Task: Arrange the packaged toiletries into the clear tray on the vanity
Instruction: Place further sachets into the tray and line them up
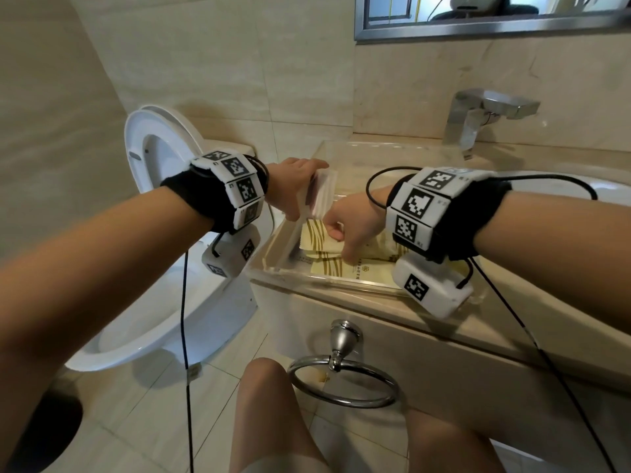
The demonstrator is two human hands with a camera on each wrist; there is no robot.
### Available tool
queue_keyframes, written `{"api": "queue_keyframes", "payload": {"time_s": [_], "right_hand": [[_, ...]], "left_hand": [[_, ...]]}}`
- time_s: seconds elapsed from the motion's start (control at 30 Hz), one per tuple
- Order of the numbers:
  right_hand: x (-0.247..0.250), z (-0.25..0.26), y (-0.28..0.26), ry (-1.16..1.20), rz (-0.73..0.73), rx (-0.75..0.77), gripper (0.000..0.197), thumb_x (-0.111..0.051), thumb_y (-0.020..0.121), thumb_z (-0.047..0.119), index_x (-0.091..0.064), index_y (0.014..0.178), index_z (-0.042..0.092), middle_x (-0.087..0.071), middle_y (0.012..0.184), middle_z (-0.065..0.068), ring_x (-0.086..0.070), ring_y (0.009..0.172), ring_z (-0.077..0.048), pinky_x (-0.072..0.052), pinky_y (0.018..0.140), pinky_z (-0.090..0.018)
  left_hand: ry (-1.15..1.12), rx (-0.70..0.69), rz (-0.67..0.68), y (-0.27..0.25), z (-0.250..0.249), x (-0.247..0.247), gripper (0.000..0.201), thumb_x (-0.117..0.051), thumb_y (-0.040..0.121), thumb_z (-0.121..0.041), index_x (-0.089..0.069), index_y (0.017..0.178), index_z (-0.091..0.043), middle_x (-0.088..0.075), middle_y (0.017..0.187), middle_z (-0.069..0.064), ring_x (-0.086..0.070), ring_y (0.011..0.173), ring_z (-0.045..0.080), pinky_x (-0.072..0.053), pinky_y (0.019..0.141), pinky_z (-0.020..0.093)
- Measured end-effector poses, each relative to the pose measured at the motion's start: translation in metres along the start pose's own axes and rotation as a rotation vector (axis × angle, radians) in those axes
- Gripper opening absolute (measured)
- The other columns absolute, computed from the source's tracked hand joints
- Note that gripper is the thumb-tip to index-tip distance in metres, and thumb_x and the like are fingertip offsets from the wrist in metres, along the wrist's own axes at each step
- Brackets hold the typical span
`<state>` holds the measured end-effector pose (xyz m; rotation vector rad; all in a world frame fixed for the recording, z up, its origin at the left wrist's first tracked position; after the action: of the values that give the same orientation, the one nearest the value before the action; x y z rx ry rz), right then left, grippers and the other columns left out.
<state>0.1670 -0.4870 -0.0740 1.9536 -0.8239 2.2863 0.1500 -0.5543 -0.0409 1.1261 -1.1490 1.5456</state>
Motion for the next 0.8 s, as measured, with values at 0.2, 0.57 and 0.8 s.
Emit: {"api": "queue_keyframes", "payload": {"time_s": [0.2, 0.57, 0.8], "right_hand": [[-0.002, -0.008, -0.003, 0.054, 0.019, -0.005, 0.031, -0.074, 0.075, 0.022, -0.044, 0.069, 0.023, -0.047, 0.072, 0.006, -0.042, 0.065, -0.008, -0.036, 0.056, -0.020], [-0.002, -0.010, -0.004, 0.077, 0.031, -0.036, 0.031, -0.073, 0.075, 0.028, -0.043, 0.071, 0.024, -0.047, 0.074, 0.005, -0.041, 0.066, -0.009, -0.036, 0.059, -0.020], [-0.001, -0.013, -0.007, 0.040, 0.030, -0.052, 0.032, -0.074, 0.075, 0.028, -0.044, 0.080, 0.020, -0.046, 0.074, 0.006, -0.040, 0.065, -0.008, -0.034, 0.057, -0.020]], "left_hand": [[-0.028, -0.020, -0.028, 0.005, 0.000, 0.001, 0.103, -0.072, 0.073, -0.014, -0.004, 0.149, -0.014, -0.023, 0.152, 0.010, -0.020, 0.141, 0.028, -0.022, 0.116, 0.040], [-0.048, -0.130, -0.093, -0.008, -0.008, 0.010, 0.102, -0.076, 0.072, -0.021, -0.010, 0.149, -0.016, -0.013, 0.154, 0.009, -0.011, 0.142, 0.026, -0.010, 0.116, 0.037], [-0.176, -0.151, 0.066, -0.028, -0.026, -0.005, 0.027, -0.062, 0.081, -0.045, -0.050, 0.095, -0.026, -0.051, 0.090, -0.012, -0.051, 0.087, 0.013, -0.039, 0.068, 0.024]]}}
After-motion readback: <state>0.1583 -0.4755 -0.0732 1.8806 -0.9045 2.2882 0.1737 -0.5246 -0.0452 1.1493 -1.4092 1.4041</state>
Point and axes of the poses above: each hand's wrist, its own y-axis towards the middle knuckle, its own x-axis out of the back of the hand, z = x × y, the point moved 10 cm from there along y, towards the middle knuckle
